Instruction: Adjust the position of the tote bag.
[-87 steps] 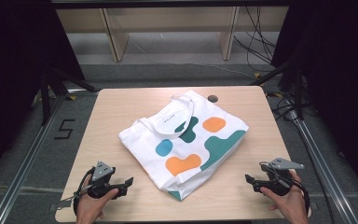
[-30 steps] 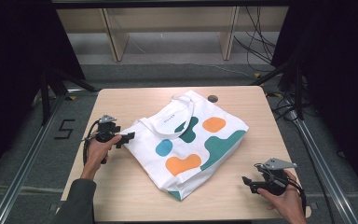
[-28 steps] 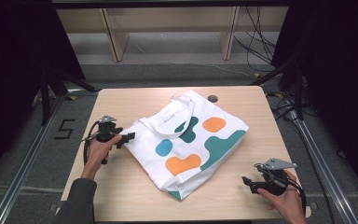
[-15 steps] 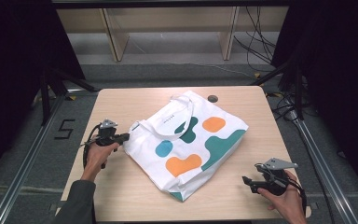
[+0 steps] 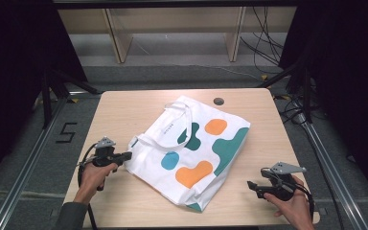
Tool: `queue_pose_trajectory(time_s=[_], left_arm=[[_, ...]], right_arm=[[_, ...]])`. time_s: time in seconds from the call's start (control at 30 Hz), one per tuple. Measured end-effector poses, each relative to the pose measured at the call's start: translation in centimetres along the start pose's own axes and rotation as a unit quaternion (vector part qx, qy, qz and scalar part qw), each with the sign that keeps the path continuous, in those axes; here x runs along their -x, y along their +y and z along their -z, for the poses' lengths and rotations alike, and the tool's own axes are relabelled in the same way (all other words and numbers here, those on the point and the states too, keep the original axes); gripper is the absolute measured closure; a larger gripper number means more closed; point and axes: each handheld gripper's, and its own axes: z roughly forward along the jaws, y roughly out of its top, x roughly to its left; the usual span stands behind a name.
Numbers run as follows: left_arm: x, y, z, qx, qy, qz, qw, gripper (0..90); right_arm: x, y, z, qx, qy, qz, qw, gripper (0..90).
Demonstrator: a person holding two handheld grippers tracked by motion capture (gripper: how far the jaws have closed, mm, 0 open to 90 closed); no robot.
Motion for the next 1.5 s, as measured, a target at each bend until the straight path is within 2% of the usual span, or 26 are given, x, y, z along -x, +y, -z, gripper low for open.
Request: queue_pose_trajectory(time_s=[0.03,0.13,0.17,0.23,0.3,0.43,0.5,0.53,0.57,0.6,0.67,0.73,0.8,0.83,0.9,0.93,0.97,1.03,1.17,1.2,1.23,1.3,1.33,1.37,1.4,1.5], left_arm=[[0.7,-0.4,0.4,-0.007,-0.005,-0.01,0.9999,88.5],[1.2,-0.8,0.9,-0.015,-0.006,-0.02,0.9997,88.5],[1.6,-1.1,1.0,-0.007,-0.008,-0.013,0.9999,88.5],[1.8,-1.5,1.4,-0.014,-0.011,-0.022,0.9996,88.4],[2.3,-1.8,1.5,-0.007,-0.015,-0.017,0.9997,88.4],[3.0,-2.1,1.7,-0.01,-0.023,-0.028,0.9993,88.3],[3.1,-2.1,1.8,-0.015,-0.023,-0.034,0.9991,88.2],[3.0,-2.1,1.9,-0.019,-0.024,-0.04,0.9987,88.2],[3.0,-2.1,1.9,-0.022,-0.025,-0.041,0.9986,88.1],[3.1,-2.2,1.9,-0.016,-0.025,-0.035,0.999,88.1],[3.3,-2.2,1.7,-0.008,-0.029,-0.024,0.9993,88.0],[3.3,-2.2,1.7,-0.01,-0.031,-0.026,0.9991,87.9],[3.5,-2.2,1.7,-0.008,-0.032,-0.026,0.9991,87.9],[3.8,-2.2,1.6,-0.012,-0.033,-0.029,0.9989,87.8],[4.0,-2.2,1.6,-0.012,-0.035,-0.027,0.999,87.8],[4.1,-2.3,1.6,-0.014,-0.037,-0.029,0.9988,87.7],[4.4,-2.3,1.6,-0.016,-0.038,-0.03,0.9987,87.7],[4.8,-2.3,1.6,-0.027,-0.045,-0.044,0.9977,87.7],[6.4,-2.6,1.1,-0.027,-0.063,-0.05,0.9964,87.7],[7.0,-2.6,1.0,-0.029,-0.067,-0.051,0.996,87.6],[7.6,-2.7,0.8,-0.033,-0.073,-0.052,0.9954,87.6],[8.9,-2.8,0.2,-0.034,-0.079,-0.062,0.9944,87.5],[9.5,-2.8,0.0,-0.039,-0.084,-0.073,0.993,87.4],[11.1,-2.8,-0.6,-0.043,-0.092,-0.081,0.9915,87.3],[11.1,-2.8,-0.6,-0.043,-0.092,-0.081,0.9915,87.2],[13.2,-2.7,-1.6,-0.051,-0.114,-0.101,0.987,86.9]], right_arm=[[-0.6,0.3,0.0,0.012,0.011,0.001,0.9999,29.1],[-1.3,0.6,0.0,0.014,0.02,0.002,0.9997,29.1],[-1.6,0.8,-0.1,0.015,0.028,0.01,0.9994,29.1],[-2.7,1.3,-0.2,0.012,0.057,-0.006,0.9983,29.1],[-3.6,2.1,-0.4,0.017,0.068,-0.011,0.9975,29.2],[-4.0,3.3,-1.1,0.027,0.069,-0.022,0.997,29.1],[-4.4,4.1,-1.4,0.022,0.062,-0.046,0.9968,29.0],[-4.2,4.5,-1.9,0.031,0.055,-0.038,0.9973,28.4],[-3.9,5.4,-2.9,0.037,0.046,-0.053,0.9969,26.7],[-3.9,5.4,-2.9,0.037,0.046,-0.053,0.9969,26.7],[-3.6,6.2,-3.8,0.04,0.056,-0.093,0.9933,27.5],[-3.5,6.4,-4.1,0.037,0.043,-0.085,0.9947,28.0],[-3.5,6.6,-4.8,0.03,0.019,-0.064,0.9974,36.9],[-3.4,6.6,-5.2,0.017,0.013,-0.069,0.9974,44.2],[-3.2,6.6,-5.5,0.016,0.021,-0.068,0.9973,48.1],[-3.1,6.6,-5.6,0.007,0.016,-0.063,0.9979,54.7],[-2.8,6.7,-5.8,0.018,0.009,-0.045,0.9988,64.2],[-2.6,6.8,-5.9,0.019,0.014,-0.04,0.9989,67.2],[-1.4,7.9,-7.0,0.019,0.008,-0.012,0.9997,73.0],[-1.2,8.2,-7.1,0.017,0.005,-0.014,0.9997,73.6],[-0.3,9.0,-7.8,0.01,-0.007,0.002,0.9999,74.8],[0.1,9.5,-8.2,0.008,-0.007,0.004,0.9999,75.1],[1.0,10.5,-9.0,0.0,-0.013,0.018,0.9997,75.3],[1.3,11.0,-9.2,-0.006,-0.021,0.02,0.9996,75.3],[1.3,11.0,-9.2,-0.006,-0.021,0.02,0.9996,75.3],[2.3,12.3,-10.2,-0.011,-0.037,0.037,0.9986,74.0]])
